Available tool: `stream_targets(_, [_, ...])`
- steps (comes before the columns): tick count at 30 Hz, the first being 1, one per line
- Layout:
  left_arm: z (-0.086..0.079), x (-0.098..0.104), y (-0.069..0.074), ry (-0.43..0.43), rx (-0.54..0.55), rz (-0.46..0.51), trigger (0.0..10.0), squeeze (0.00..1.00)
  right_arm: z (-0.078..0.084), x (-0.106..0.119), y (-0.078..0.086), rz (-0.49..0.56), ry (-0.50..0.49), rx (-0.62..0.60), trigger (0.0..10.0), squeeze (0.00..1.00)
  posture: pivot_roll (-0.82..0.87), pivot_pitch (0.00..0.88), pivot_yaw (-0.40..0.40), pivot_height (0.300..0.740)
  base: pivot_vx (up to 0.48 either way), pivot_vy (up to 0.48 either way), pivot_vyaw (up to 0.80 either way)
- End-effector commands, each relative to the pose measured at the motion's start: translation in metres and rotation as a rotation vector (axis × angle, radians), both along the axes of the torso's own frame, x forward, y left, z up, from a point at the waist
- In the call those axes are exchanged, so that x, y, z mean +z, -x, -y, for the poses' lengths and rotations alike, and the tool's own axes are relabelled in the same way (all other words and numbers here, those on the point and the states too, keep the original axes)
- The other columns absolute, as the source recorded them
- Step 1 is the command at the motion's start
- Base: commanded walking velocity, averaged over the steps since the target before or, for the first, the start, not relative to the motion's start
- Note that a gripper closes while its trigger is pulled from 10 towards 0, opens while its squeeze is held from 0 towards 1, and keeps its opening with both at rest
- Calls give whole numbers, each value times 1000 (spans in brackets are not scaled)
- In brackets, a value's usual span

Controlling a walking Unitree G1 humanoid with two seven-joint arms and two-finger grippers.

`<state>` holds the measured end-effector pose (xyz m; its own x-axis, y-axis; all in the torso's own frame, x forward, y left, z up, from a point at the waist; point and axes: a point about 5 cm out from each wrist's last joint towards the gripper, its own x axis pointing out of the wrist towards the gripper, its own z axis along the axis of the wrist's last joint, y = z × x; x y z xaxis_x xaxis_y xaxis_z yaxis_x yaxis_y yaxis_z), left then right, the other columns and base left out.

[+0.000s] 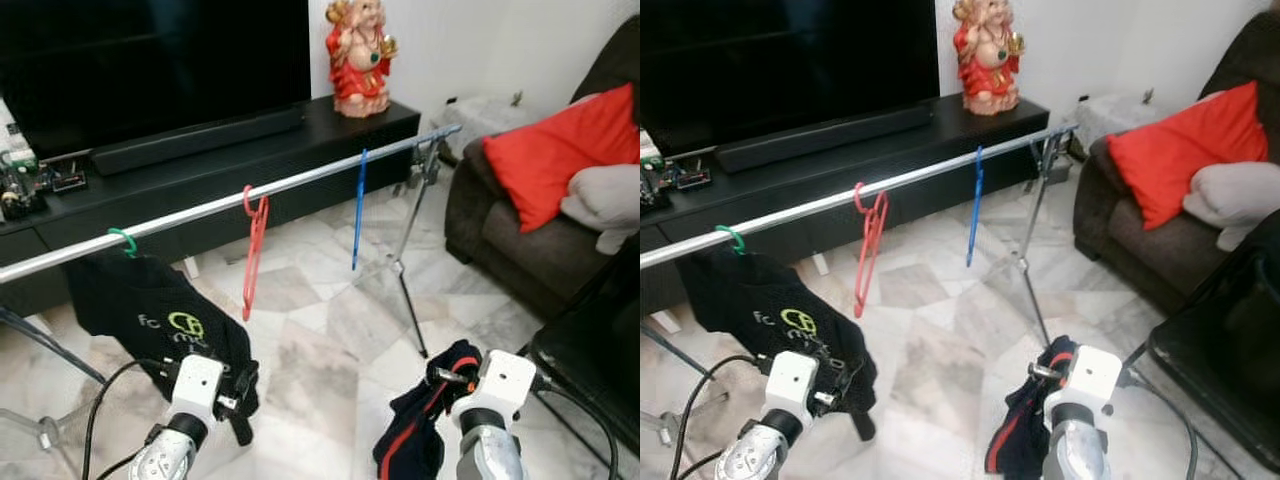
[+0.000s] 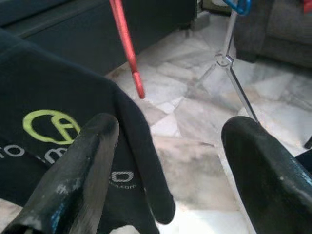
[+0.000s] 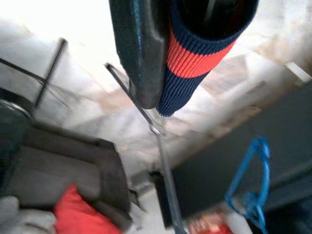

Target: Hang hanger

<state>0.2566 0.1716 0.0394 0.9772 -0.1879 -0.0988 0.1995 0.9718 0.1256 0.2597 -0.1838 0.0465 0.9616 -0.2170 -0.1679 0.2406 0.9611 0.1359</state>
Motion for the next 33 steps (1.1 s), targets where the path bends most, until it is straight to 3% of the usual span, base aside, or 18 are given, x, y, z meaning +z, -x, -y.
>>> stream_targets(1, [-5,0,0,-13,9,-4,10000,0,-4,9,-5,43,0,6,10000,0,46,33,60,740,0,0,0])
stream_targets(23, [1,5,0,-18,-34,15,10000,0,-2,5,-4,32,6,1,10000,0,53,37,58,740,0,0,0])
stream_targets(29, [2,4,0,-23,-38,15,10000,0,-2,5,-4,34,7,2,10000,0,52,38,58,740,0,-418,0])
stream_targets(33, [2,4,1,-11,-27,13,10000,0,-2,5,-4,33,7,2,10000,0,53,38,59,740,0,0,0])
